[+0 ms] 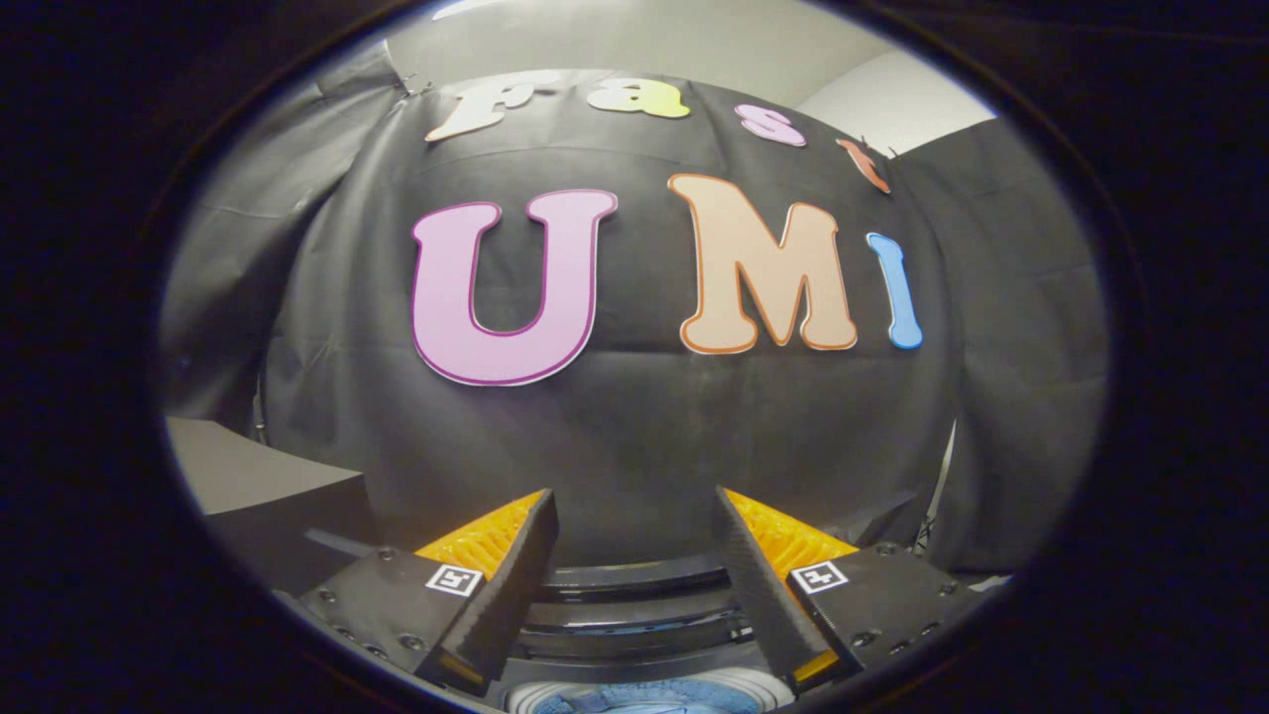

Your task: Put the clothes into the washing machine and then close the washing machine lid.

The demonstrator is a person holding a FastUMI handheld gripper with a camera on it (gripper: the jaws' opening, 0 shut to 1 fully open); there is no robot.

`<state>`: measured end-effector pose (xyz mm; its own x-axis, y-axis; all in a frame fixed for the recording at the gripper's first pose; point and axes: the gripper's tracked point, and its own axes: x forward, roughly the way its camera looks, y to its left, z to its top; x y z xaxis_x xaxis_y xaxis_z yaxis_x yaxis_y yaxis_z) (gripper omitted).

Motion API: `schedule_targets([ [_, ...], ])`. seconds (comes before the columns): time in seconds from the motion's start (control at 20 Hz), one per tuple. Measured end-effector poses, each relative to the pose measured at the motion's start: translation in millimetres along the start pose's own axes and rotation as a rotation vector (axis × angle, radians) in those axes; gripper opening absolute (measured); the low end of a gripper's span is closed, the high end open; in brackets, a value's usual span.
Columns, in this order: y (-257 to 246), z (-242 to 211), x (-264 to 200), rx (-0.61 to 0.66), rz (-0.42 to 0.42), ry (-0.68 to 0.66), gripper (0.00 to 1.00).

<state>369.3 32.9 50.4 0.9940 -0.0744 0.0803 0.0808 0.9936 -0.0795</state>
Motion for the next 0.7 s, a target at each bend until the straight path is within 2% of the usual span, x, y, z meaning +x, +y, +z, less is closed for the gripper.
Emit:
schedule_targets([
  [0.7,-5,-8,-20,-0.007,0.024,0.031,0.97],
])
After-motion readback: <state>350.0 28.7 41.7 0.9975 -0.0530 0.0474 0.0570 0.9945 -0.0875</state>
